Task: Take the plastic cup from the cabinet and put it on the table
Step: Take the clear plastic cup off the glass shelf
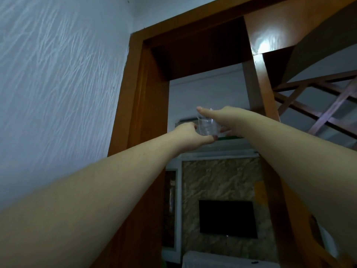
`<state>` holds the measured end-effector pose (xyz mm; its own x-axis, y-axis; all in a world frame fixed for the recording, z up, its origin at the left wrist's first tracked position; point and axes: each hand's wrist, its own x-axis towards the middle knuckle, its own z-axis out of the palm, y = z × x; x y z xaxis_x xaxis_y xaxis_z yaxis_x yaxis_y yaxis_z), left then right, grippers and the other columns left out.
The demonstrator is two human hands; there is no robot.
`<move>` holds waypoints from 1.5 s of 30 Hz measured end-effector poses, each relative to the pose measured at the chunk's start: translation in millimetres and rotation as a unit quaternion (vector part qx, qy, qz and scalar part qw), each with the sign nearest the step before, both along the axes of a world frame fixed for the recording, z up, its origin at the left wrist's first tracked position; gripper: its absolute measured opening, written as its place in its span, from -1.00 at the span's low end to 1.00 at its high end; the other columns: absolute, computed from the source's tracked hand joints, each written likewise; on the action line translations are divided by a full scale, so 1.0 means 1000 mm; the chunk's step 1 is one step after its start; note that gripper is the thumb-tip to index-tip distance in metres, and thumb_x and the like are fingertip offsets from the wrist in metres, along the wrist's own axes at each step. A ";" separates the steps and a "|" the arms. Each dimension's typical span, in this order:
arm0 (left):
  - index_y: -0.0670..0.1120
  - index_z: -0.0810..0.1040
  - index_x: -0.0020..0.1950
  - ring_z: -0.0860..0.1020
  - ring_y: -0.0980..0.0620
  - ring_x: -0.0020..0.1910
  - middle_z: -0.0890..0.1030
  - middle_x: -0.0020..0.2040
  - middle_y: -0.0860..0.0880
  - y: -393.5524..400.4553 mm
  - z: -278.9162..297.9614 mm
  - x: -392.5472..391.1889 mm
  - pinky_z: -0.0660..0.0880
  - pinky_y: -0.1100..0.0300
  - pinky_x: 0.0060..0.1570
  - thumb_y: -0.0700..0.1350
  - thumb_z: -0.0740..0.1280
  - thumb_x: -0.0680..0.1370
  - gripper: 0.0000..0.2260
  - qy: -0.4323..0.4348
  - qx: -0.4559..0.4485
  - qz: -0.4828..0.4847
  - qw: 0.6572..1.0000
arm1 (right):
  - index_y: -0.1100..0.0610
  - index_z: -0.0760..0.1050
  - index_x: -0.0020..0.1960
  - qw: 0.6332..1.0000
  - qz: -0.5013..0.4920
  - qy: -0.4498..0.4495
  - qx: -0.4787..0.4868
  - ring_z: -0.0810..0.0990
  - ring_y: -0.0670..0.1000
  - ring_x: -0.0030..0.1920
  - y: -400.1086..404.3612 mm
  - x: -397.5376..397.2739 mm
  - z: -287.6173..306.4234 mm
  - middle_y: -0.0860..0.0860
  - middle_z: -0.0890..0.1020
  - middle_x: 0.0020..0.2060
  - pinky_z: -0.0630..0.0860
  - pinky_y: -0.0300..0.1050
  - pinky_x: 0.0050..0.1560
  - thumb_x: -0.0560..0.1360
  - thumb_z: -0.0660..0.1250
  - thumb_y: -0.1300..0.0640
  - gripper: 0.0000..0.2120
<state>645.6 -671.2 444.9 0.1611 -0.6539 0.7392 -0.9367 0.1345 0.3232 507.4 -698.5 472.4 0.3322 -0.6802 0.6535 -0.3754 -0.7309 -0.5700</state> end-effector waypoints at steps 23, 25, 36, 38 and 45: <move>-0.11 0.45 0.31 0.64 -0.17 0.09 0.60 0.18 -0.24 0.067 -0.050 -0.005 0.59 -0.02 0.12 0.22 0.11 0.60 -0.51 0.431 -0.090 -0.368 0.819 | 0.18 0.38 0.36 0.968 0.208 -0.139 -0.003 0.61 0.05 0.08 0.039 0.010 -0.011 0.07 0.61 0.09 0.56 0.00 0.01 0.41 0.39 -0.25 -0.29; -0.12 0.50 0.23 0.69 -0.16 0.01 0.64 0.13 -0.25 0.073 -0.058 -0.004 0.64 0.01 0.02 0.20 0.16 0.59 -0.56 0.455 -0.080 -0.410 0.786 | 0.16 0.37 0.38 0.967 0.222 -0.122 -0.012 0.62 0.02 0.04 0.046 0.015 -0.019 0.05 0.61 0.07 0.56 -0.05 -0.07 0.41 0.38 -0.26 -0.29; -0.05 0.53 0.25 0.70 -0.06 0.00 0.73 0.01 -0.14 0.091 -0.112 0.016 0.66 0.11 -0.13 0.15 0.36 0.40 -0.52 0.455 -0.077 -0.472 0.751 | 0.09 0.36 0.39 0.966 0.252 -0.056 0.002 0.63 0.01 0.08 0.073 0.020 -0.068 0.02 0.60 0.14 0.54 0.08 0.14 0.37 0.34 -0.35 -0.25; -0.03 0.53 0.24 0.69 -0.04 0.01 0.73 0.00 -0.10 0.091 -0.128 0.017 0.65 0.13 -0.12 0.16 0.35 0.43 -0.55 0.452 -0.068 -0.483 0.747 | 0.03 0.40 0.31 0.965 0.252 -0.062 0.028 0.62 0.02 0.08 0.077 0.015 -0.079 0.01 0.60 0.13 0.54 0.09 0.11 0.37 0.30 -0.39 -0.32; -0.07 0.52 0.23 0.66 0.00 0.09 0.71 0.08 -0.09 0.088 -0.185 -0.008 0.55 0.13 0.10 0.11 0.27 0.55 -0.65 0.450 -0.025 -0.493 0.744 | -0.02 0.48 0.22 0.961 0.244 -0.094 0.085 0.67 0.06 0.08 0.071 -0.016 -0.134 0.04 0.64 0.14 0.58 0.09 0.11 0.33 0.35 -0.35 -0.42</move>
